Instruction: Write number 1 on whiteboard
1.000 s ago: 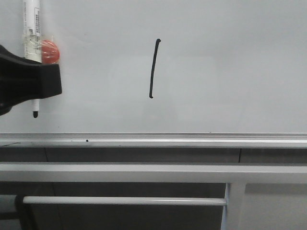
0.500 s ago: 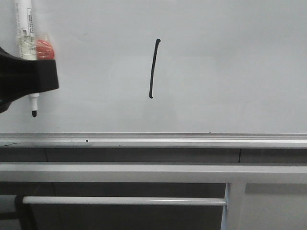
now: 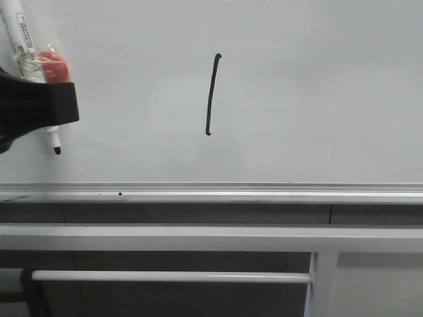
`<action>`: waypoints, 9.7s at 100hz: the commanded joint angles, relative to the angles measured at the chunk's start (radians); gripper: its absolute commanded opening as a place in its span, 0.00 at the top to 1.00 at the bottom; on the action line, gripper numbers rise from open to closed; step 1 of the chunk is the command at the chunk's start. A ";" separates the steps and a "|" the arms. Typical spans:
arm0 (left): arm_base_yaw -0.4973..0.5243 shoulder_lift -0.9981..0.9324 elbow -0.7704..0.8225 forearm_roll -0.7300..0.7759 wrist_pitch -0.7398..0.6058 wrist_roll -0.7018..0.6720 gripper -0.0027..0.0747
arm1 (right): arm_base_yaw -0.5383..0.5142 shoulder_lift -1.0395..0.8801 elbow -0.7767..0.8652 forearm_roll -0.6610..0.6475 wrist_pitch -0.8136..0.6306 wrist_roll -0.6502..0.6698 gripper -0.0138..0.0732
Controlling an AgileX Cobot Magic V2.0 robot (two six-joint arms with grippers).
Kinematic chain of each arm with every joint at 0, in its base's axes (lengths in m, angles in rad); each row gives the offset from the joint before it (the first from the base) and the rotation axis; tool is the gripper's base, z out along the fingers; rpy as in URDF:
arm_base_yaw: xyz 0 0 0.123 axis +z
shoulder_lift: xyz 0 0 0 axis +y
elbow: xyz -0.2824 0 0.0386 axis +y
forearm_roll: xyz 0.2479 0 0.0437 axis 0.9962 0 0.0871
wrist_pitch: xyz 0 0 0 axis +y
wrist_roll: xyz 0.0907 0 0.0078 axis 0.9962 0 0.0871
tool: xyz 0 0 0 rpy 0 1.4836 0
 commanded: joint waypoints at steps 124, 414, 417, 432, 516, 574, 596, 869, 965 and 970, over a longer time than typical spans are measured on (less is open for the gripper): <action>-0.002 -0.020 -0.021 0.043 0.051 0.006 0.99 | -0.005 0.001 -0.026 0.003 -0.053 -0.008 0.91; 0.419 -0.766 -0.022 0.377 0.988 0.319 0.99 | -0.006 -0.513 0.396 0.041 0.110 -0.008 0.91; 0.468 -0.816 -0.022 0.399 1.022 0.309 0.99 | -0.006 -0.513 0.396 0.041 0.110 -0.008 0.91; 0.685 -0.990 -0.020 0.408 1.069 0.307 0.99 | -0.006 -0.513 0.396 0.041 0.110 -0.008 0.91; 1.229 -1.335 0.358 0.484 1.097 0.347 0.99 | -0.006 -0.513 0.396 0.041 0.111 -0.008 0.91; 1.238 -1.335 0.358 0.479 1.013 0.267 0.99 | -0.006 -0.513 0.396 0.041 0.111 -0.008 0.91; 1.238 -1.335 0.354 0.886 0.931 -0.068 0.99 | -0.006 -0.513 0.396 0.041 0.111 -0.008 0.91; 1.314 -1.348 0.360 1.246 1.394 -0.358 0.99 | -0.006 -0.510 0.459 -0.517 -0.001 0.759 0.91; 1.314 -1.348 0.360 1.246 1.394 -0.358 0.99 | -0.626 -0.514 0.656 -0.875 0.128 1.063 0.91; 1.314 -1.348 0.360 1.246 1.394 -0.358 0.99 | -0.647 -0.525 0.656 -0.875 0.128 1.059 0.91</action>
